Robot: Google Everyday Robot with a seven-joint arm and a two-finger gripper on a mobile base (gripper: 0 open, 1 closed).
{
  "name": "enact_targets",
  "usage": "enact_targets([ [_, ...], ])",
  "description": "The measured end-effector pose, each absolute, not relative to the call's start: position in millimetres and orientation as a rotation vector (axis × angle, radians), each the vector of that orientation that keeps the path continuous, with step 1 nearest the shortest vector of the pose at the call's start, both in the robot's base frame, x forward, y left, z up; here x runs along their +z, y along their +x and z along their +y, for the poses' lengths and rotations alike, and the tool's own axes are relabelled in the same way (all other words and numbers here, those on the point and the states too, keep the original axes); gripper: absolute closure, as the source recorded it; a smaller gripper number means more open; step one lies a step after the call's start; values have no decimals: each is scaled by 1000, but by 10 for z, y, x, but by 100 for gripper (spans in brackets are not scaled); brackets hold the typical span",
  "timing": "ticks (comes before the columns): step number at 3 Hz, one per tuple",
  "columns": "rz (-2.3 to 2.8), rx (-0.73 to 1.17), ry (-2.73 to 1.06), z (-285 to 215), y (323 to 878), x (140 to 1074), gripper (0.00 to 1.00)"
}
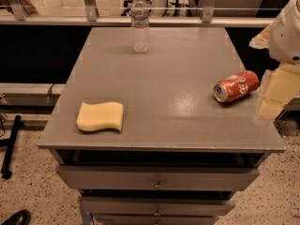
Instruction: Knock water bottle over
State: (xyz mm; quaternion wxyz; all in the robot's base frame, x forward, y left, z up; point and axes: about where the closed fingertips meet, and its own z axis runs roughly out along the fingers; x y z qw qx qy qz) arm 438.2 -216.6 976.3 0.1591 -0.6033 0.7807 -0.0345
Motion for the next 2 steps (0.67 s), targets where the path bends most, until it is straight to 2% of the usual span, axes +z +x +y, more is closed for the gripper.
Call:
enact_targets([
  [2,2210,-95,-1725,-2130,4393,9771,0],
])
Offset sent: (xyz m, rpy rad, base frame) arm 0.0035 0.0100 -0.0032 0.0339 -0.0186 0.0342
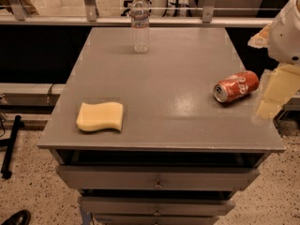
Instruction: Knock water bottle over
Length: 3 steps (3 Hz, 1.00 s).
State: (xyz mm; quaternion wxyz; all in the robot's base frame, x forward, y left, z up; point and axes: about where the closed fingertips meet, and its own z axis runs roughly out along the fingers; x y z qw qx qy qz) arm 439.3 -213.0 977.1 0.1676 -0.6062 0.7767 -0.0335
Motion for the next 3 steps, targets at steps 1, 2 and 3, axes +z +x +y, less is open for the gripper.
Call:
enact_targets([
  [1,2137,-64,-1737,-1967,4514,9702,0],
  [2,2009,1,-1683,-1569,5170,9594,0],
  [3,1937,45,-1633,-1295,5696,9497,0],
])
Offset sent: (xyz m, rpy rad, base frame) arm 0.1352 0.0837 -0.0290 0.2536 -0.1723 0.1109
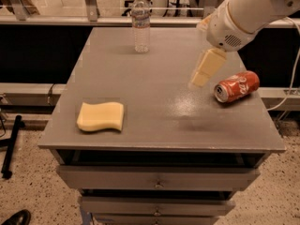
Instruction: Knock water bottle over
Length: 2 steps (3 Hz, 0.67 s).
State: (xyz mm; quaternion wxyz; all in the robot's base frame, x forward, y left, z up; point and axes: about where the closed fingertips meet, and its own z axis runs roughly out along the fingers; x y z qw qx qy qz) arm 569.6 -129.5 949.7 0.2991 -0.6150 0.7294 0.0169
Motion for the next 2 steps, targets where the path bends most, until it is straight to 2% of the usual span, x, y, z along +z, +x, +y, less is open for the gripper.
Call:
enact_targets([
  [2,1845,229,-1477,-841,6666,9397,0],
])
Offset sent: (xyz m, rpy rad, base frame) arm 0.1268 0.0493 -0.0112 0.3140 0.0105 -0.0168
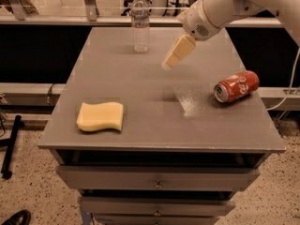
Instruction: Knock water bottle over
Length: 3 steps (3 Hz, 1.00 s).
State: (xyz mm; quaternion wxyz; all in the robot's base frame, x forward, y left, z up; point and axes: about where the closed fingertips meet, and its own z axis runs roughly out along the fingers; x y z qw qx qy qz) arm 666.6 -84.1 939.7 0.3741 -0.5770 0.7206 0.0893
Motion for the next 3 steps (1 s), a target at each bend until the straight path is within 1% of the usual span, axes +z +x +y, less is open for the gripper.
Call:
enact_targets([
  [1,1845,229,-1477,-841,6666,9397,0],
  [2,1836,218,-1406,-821,6793,9348,0],
  [3,1771,215,-1206,-716,7425,9228,0],
])
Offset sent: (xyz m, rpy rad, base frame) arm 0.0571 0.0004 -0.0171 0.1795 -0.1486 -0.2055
